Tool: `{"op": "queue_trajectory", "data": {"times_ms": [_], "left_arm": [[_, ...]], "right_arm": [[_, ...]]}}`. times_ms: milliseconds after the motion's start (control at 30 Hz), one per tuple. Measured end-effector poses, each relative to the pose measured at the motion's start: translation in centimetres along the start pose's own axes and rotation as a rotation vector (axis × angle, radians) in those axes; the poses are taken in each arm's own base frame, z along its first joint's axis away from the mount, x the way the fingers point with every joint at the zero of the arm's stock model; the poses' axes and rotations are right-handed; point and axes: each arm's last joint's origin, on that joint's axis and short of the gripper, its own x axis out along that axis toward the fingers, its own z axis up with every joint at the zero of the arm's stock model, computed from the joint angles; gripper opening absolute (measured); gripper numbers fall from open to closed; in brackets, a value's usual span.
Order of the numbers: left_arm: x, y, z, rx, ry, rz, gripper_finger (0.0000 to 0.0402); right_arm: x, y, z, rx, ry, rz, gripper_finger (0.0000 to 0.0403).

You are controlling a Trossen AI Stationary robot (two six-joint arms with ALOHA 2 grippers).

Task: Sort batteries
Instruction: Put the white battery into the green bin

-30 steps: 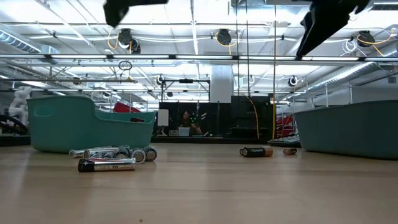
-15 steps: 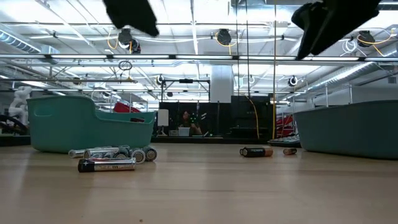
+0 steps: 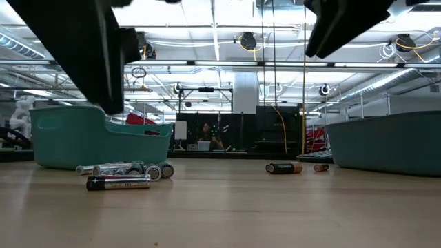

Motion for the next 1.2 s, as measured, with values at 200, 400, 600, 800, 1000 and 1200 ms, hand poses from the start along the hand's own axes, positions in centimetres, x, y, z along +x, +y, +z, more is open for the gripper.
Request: {"op": "queue_trajectory", "data": {"times_ms": [200,400,600,800,1000,1200], "left_arm": [[1.5,-0.5,0.6,-0.041,-0.025,0.071,0.0147],[3.0,-0.1,0.2,-0.092,0.031,0.114,0.0147],[3.7,0.1,-0.2,-0.075,0.049,0.164,0.0147],[4.6,0.0,-0.8,-0.016,0.071,0.202,0.0147],[5.2,0.0,-1.0,0.022,0.085,0.211,0.0137],[5.6,0.0,-1.0,0.025,0.088,0.213,0.0094]], "right_arm": [[2.0,1.3,-0.4,-0.020,0.042,-0.017,0.0151],[3.4,2.3,-0.5,-0.053,0.079,-0.024,0.0151],[3.8,2.5,-0.4,-0.058,0.084,-0.024,0.0151],[3.8,2.6,-0.4,-0.054,0.077,-0.017,0.0151],[3.8,2.6,-0.4,-0.054,0.077,-0.017,0.0151],[3.8,2.6,-0.3,-0.053,0.076,-0.017,0.0151]]}}
